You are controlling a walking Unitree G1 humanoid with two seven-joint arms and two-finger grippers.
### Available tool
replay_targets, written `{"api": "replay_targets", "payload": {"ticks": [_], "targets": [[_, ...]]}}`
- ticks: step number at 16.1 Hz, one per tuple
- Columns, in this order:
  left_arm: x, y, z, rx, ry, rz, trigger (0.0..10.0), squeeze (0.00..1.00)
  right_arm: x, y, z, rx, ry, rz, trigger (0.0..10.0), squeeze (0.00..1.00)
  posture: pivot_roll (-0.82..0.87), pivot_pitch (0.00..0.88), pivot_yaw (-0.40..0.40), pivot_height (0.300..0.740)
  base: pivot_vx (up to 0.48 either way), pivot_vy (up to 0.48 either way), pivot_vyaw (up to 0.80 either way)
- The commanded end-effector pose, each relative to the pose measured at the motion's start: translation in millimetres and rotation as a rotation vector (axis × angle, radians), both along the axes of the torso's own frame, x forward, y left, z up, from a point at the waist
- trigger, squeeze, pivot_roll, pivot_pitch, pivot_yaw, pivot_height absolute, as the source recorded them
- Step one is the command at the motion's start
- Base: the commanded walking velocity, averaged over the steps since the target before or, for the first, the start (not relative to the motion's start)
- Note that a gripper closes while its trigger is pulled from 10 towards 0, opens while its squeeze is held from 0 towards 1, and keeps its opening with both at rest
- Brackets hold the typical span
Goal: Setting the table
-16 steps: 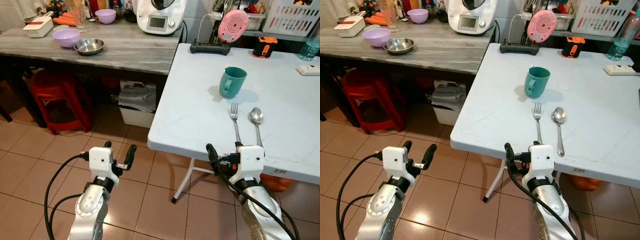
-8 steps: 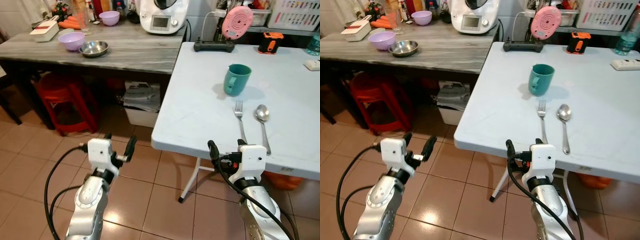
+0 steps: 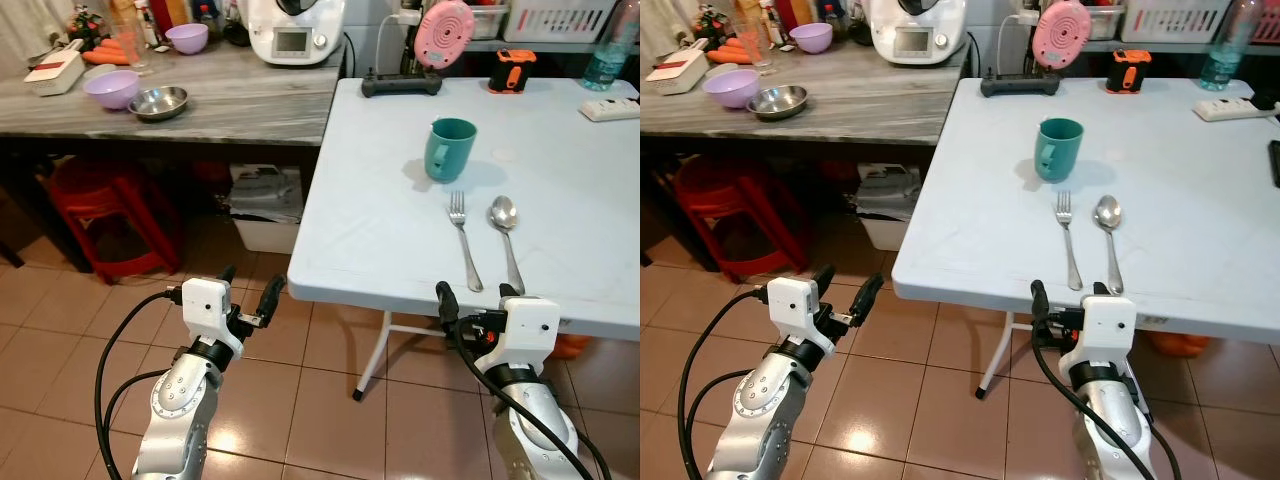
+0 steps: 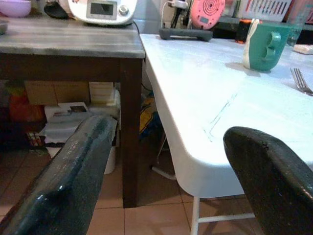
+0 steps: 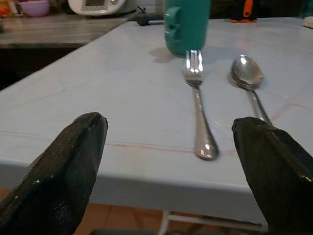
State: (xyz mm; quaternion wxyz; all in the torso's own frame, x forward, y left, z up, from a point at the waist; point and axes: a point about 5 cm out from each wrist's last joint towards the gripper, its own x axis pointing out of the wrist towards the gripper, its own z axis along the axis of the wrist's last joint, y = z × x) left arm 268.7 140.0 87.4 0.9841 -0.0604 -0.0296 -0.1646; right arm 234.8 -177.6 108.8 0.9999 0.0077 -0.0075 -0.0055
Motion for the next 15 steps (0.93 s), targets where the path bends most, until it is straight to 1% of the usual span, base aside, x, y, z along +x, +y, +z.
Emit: {"api": "replay_targets", "payload": {"ticks": [1, 7, 15], "targets": [[-0.7, 1.4, 3.3, 0.007, -0.011, -0.012, 10.0, 0.0, 1.2, 3.7, 5.6, 0.007, -0.022, 0.01, 10.0, 0.0, -0.11, 0.049, 0.099, 0.74, 0.259, 0.0, 0.0], [-1.4, -0.2, 2.6, 0.003, -0.006, -0.034, 10.0, 0.0, 1.8, 6.3, 1.9, 0.013, -0.009, 0.02, 10.0, 0.0, -0.11, 0.044, 0.098, 0.74, 0.271, 0.0, -0.65], [-4.0, -1.5, 0.0, 0.002, 0.006, -0.039, 10.0, 0.0, 6.3, 10.1, 4.1, 0.007, -0.014, 0.04, 10.0, 0.0, -0.1, 0.05, 0.094, 0.74, 0.288, 0.0, 0.0]]}}
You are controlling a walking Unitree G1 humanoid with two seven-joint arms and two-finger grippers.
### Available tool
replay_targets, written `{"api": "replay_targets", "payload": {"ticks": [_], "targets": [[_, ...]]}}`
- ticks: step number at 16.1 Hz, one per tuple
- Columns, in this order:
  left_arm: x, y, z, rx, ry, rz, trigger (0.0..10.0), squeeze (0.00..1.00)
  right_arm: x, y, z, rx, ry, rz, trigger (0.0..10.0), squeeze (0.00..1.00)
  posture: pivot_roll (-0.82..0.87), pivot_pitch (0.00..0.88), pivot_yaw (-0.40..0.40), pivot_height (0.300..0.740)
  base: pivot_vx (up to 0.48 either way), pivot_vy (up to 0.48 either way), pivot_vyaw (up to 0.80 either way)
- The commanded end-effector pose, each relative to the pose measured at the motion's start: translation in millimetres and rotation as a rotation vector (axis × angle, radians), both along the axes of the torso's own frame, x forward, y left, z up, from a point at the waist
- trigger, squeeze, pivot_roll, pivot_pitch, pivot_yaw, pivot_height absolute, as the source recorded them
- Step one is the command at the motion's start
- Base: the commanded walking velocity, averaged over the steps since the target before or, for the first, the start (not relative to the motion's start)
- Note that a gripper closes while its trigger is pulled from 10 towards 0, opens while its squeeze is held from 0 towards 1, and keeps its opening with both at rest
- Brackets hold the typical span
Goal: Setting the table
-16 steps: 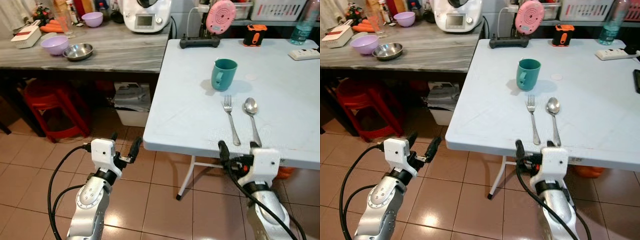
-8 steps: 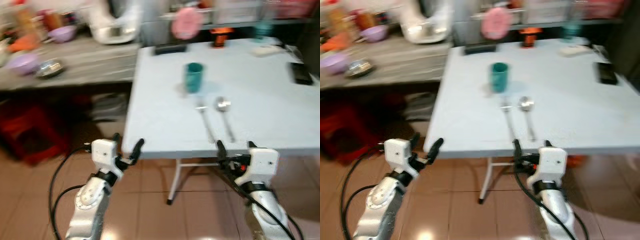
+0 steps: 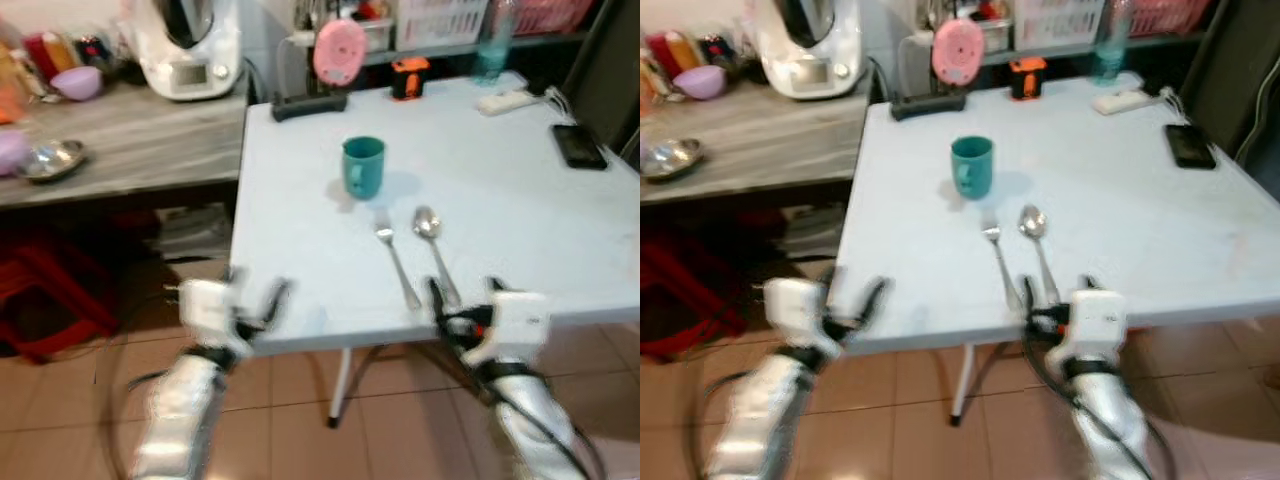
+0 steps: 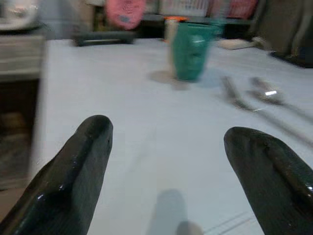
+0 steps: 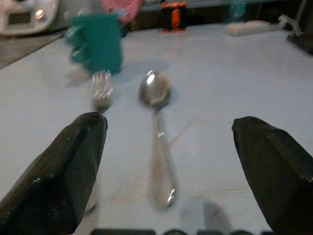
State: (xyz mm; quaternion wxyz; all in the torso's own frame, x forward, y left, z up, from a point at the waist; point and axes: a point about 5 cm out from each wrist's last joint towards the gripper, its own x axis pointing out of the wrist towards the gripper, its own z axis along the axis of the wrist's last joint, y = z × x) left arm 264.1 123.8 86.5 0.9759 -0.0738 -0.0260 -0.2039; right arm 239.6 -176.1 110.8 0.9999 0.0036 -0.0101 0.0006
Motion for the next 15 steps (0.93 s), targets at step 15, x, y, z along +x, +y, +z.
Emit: {"api": "replay_targets", "payload": {"ticks": [15], "targets": [[-23.0, 37.0, -7, 0.17, -0.04, -0.124, 10.0, 0.0, 28.9, -10.2, 7, -0.048, 0.102, 0.077, 10.0, 0.0, -0.1, 0.084, 0.101, 0.74, 0.0, 0.0, 0.0]]}}
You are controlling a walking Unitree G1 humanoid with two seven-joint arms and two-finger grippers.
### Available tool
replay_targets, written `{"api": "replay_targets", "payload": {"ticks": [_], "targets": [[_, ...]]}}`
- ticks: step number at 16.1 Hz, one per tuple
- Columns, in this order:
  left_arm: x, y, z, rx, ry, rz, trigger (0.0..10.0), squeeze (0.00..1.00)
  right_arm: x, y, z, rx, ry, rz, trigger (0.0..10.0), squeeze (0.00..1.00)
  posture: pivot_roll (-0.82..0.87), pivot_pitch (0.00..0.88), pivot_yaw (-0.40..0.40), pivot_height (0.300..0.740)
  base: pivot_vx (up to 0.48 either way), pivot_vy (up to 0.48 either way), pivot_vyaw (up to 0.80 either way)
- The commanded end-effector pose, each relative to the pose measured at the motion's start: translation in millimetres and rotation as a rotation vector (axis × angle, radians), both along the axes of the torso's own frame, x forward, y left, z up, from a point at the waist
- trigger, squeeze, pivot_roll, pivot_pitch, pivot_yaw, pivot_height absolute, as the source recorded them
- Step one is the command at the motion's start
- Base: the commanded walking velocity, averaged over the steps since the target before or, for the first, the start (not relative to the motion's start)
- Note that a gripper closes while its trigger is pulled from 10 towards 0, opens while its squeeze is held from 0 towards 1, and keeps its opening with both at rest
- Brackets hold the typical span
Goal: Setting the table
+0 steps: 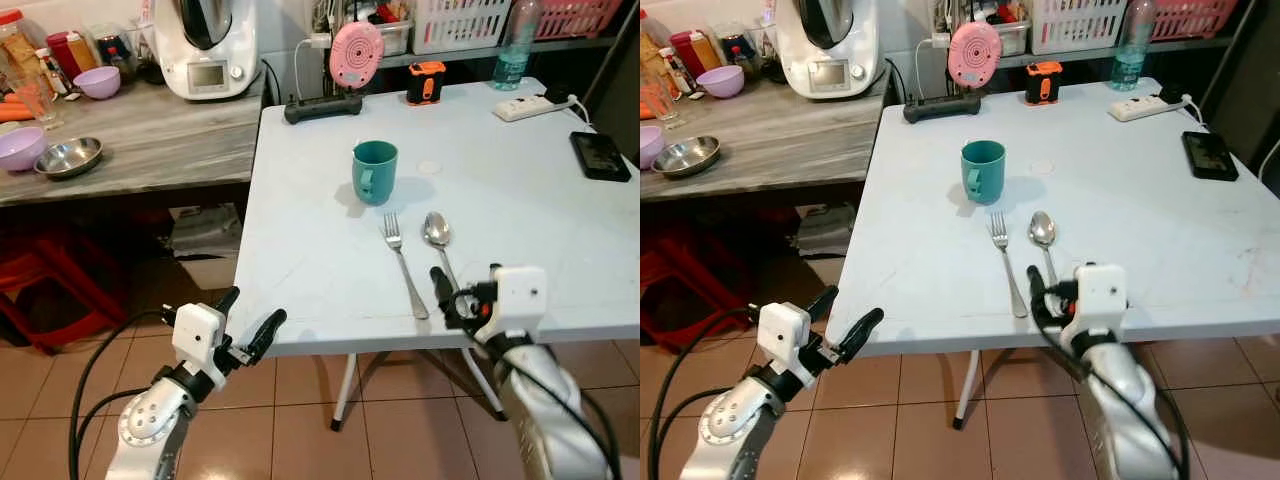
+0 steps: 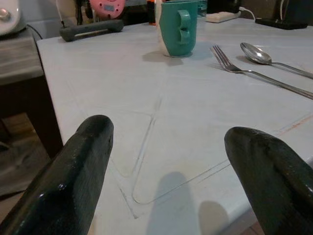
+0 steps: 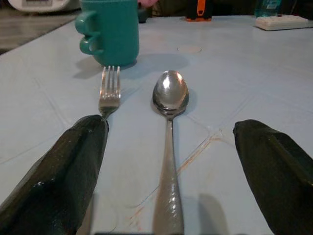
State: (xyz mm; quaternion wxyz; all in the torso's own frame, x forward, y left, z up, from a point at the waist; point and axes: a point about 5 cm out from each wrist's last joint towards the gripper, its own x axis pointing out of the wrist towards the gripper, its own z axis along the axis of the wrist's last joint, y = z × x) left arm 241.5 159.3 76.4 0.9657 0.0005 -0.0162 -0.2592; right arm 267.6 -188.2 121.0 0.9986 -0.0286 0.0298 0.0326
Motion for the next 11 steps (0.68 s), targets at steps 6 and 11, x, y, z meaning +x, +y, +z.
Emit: {"api": "replay_targets", "payload": {"ticks": [6, 11], "targets": [[-4.4, 1.5, 7, 0.05, -0.047, -0.084, 10.0, 0.0, 31.5, 21.9, 6, 0.005, 0.093, 0.157, 10.0, 0.0, -0.1, 0.104, 0.102, 0.74, 0.0, 0.0, 0.0], [-6.0, 0.1, 8, 0.041, -0.05, -0.092, 10.0, 0.0, 55.4, 40.3, 1, -0.023, 0.188, 0.24, 10.0, 0.0, -0.09, 0.109, 0.099, 0.74, 0.0, 0.0, 0.0]]}}
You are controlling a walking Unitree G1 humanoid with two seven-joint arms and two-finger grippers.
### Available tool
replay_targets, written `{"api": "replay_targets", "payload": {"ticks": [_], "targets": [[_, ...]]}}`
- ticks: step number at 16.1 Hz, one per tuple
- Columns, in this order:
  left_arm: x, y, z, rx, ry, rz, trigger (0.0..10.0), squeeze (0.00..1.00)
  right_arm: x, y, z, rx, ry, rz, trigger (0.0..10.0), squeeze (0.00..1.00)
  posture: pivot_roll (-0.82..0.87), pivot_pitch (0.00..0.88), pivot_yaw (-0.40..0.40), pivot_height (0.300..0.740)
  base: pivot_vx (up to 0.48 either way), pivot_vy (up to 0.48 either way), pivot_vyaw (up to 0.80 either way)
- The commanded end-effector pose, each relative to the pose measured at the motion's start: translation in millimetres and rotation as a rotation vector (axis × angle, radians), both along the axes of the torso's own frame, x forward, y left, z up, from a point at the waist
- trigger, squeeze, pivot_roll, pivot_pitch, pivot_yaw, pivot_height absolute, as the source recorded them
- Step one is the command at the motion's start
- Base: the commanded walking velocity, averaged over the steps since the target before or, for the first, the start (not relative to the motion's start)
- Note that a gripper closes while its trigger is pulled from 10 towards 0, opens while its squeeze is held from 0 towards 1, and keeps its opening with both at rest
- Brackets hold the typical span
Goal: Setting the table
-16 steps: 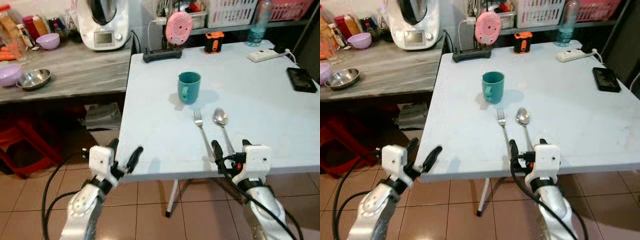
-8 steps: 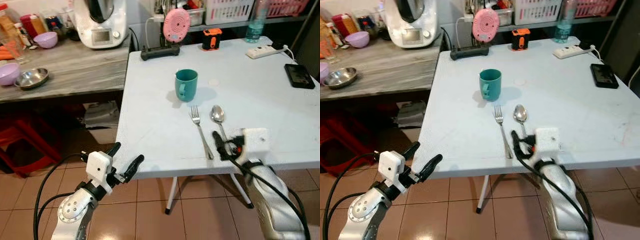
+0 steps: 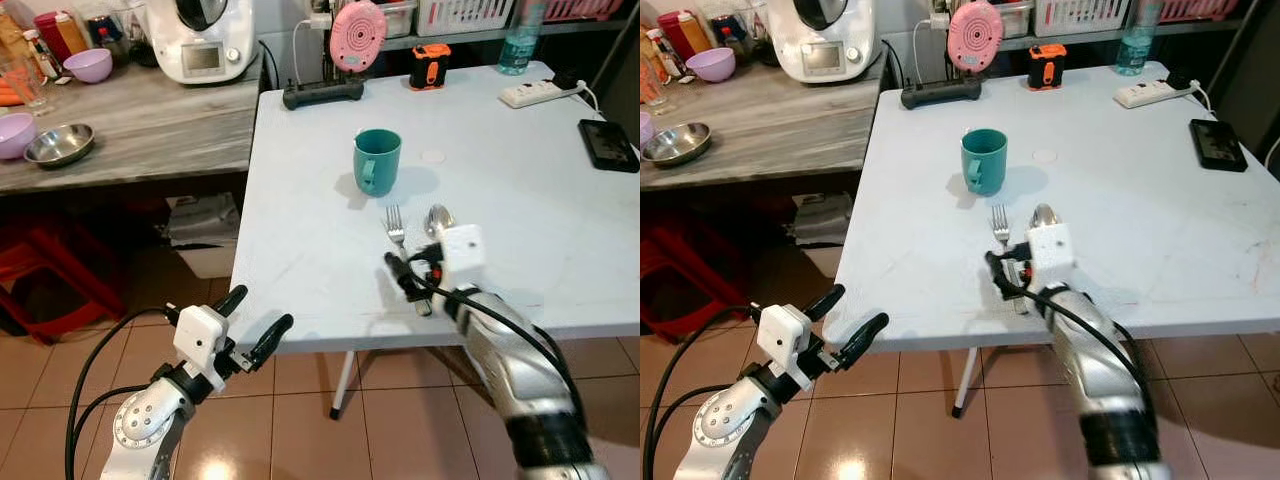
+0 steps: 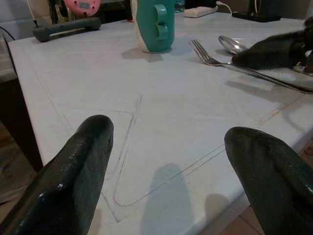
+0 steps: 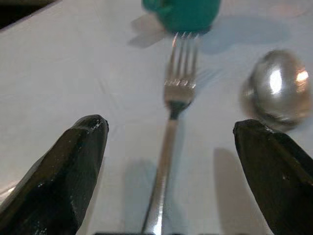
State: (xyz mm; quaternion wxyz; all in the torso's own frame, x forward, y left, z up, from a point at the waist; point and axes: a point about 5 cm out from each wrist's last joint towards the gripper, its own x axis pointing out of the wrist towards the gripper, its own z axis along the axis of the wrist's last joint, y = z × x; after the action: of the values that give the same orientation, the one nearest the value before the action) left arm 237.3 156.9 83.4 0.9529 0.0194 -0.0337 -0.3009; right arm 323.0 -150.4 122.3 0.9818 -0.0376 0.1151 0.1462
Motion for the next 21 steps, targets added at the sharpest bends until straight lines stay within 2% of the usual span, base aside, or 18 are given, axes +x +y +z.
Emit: {"api": "replay_targets", "payload": {"ticks": [1, 5, 6, 7, 10, 13, 14, 16, 17, 18, 19, 20, 21], "targets": [[-1.9, 2.4, 2, 0.012, -0.006, -0.011, 10.0, 0.0, 4.1, 6.0, 0, -0.001, 0.011, 0.026, 10.0, 0.0, -0.07, 0.111, 0.088, 0.74, 0.0, 0.0, 0.0], [-1.9, 1.4, 3, 0.007, -0.011, -0.036, 10.0, 0.0, 15.1, 20.8, -7, -0.016, 0.065, 0.106, 9.9, 0.0, -0.07, 0.112, 0.085, 0.74, 0.0, 0.0, 0.0], [-1.9, 1.0, 3, 0.008, -0.012, -0.043, 10.0, 0.0, 15.4, 22.5, -10, -0.027, 0.078, 0.117, 2.0, 0.0, -0.06, 0.11, 0.084, 0.74, 0.0, 0.0, 0.0], [-1.7, 0.1, 5, 0.011, -0.016, -0.049, 10.0, 0.0, 15.6, 24.1, -15, -0.037, 0.1, 0.126, 0.0, 0.0, -0.06, 0.106, 0.081, 0.74, 0.0, 0.0, 0.0], [-1.9, 0.1, 6, 0.007, -0.02, -0.049, 10.0, 0.0, 14.6, 21.9, -20, -0.058, 0.119, 0.112, 0.0, 0.0, -0.06, 0.1, 0.08, 0.74, 0.0, 0.0, 0.0], [-2.1, -2.7, 9, 0.002, -0.029, -0.095, 10.0, 0.0, 11.0, 11.5, -24, -0.073, 0.132, 0.072, 0.0, 0.0, -0.06, 0.095, 0.082, 0.74, 0.0, 0.0, 0.0], [-1.6, -4.1, 10, -0.003, -0.033, -0.111, 10.0, 0.0, 8.5, 9.6, -24, -0.073, 0.132, 0.065, 1.6, 0.0, -0.06, 0.094, 0.084, 0.74, 0.0, 0.0, 0.0], [-0.6, -6.8, 13, -0.005, -0.04, -0.133, 10.0, 0.0, 4.9, 6.7, -27, -0.072, 0.138, 0.049, 3.7, 0.0, -0.06, 0.092, 0.087, 0.74, 0.0, 0.0, 0.0], [0.6, -9.1, 17, -0.005, -0.046, -0.141, 10.0, 0.0, 2.5, 4.3, -29, -0.065, 0.145, 0.037, 8.6, 0.0, -0.07, 0.092, 0.089, 0.74, 0.0, 0.0, 0.0], [0.8, -10.0, 18, -0.006, -0.046, -0.15, 10.0, 0.0, 0.4, 1.5, -32, -0.06, 0.153, 0.022, 5.8, 0.0, -0.07, 0.091, 0.093, 0.74, 0.0, 0.0, 0.0], [0.2, -10.2, 18, -0.007, -0.04, -0.159, 10.0, 0.0, -0.9, -0.3, -34, -0.058, 0.16, 0.013, 0.7, 0.0, -0.07, 0.091, 0.096, 0.74, 0.0, 0.0, 0.0], [-1.2, -11.6, 16, -0.004, -0.032, -0.177, 10.0, 0.0, -2.2, -2.1, -36, -0.054, 0.167, 0.004, 0.0, 0.0, -0.07, 0.091, 0.098, 0.74, 0.0, 0.0, 0.0], [-1.8, -12.1, 15, -0.004, -0.028, -0.181, 10.0, 0.0, -2.6, -2.6, -36, -0.055, 0.169, 0.001, 0.0, 0.0, -0.07, 0.091, 0.099, 0.74, 0.0, 0.0, 0.0]]}}
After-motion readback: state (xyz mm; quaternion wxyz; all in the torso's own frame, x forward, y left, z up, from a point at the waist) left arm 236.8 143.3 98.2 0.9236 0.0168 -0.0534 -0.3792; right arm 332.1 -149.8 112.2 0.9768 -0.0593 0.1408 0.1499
